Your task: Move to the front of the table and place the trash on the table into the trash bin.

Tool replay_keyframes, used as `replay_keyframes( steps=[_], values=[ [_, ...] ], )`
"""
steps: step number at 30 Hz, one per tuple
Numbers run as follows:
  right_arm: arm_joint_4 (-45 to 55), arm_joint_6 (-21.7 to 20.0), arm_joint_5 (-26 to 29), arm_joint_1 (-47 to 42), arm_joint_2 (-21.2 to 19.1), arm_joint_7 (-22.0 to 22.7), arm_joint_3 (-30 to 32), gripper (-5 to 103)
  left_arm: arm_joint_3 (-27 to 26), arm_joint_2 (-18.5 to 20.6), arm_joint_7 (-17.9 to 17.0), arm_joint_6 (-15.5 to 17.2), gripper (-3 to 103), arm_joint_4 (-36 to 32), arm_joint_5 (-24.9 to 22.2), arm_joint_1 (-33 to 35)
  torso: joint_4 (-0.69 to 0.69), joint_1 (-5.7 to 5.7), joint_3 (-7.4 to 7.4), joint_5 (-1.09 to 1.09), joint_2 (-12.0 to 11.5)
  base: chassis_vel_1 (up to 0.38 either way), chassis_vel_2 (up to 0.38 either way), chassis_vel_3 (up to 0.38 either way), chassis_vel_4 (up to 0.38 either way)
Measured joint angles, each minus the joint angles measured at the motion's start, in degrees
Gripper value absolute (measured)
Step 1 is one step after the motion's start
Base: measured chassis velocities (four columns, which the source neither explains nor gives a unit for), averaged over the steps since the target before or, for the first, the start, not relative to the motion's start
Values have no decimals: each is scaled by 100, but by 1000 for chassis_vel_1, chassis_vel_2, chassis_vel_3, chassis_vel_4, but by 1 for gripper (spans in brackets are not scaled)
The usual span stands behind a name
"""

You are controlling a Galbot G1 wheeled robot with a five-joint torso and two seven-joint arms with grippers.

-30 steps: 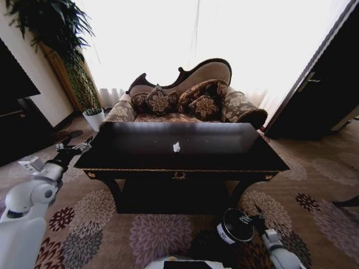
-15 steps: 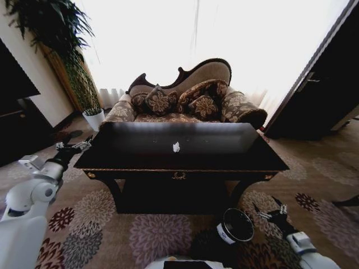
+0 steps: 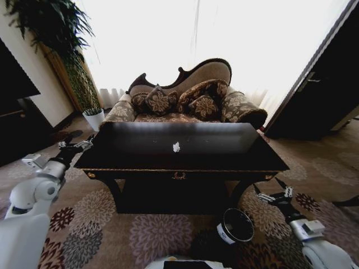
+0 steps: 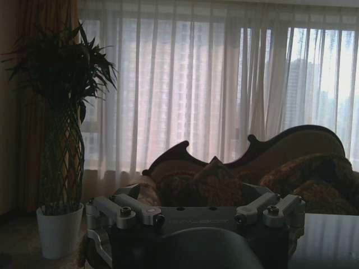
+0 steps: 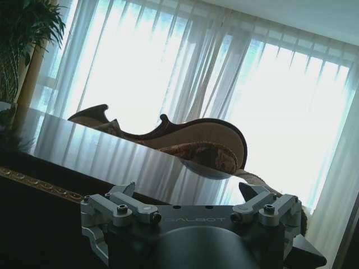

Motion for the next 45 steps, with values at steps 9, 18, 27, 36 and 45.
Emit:
replay_keyframes(
  steps=[9, 18, 27, 36, 45],
  values=[
    [1476, -890, 949, 340, -176, 298, -108, 100, -38, 25, -2, 13, 100, -79, -13, 54, -1, 0, 0, -1, 0, 0, 0, 0, 0],
    [1786, -1716, 1559, 1709, -1129, 561, -1251, 100, -382, 45, -13, 43, 100, -305, -59, 378, 0, 1, 1, 0, -1, 0, 0, 0, 0],
    [1170, -2085, 1943, 4278, -2248, 895, -3683, 100, -834, 58, -15, 98, 100, -599, -145, 752, 1, 1, 1, -1, -2, 0, 0, 0, 0],
    [947, -2744, 2389, 5844, -2530, 1010, -5171, 100, -595, 158, -28, 132, 100, -479, -117, 588, -2, 1, 1, 0, -2, 0, 0, 0, 0],
    [1065, -3375, 2670, 7010, -2539, 1008, -5784, 100, -212, 179, -29, 153, 100, -427, -27, 385, -1, 1, 0, -1, -1, 0, 0, 0, 0]
  ],
)
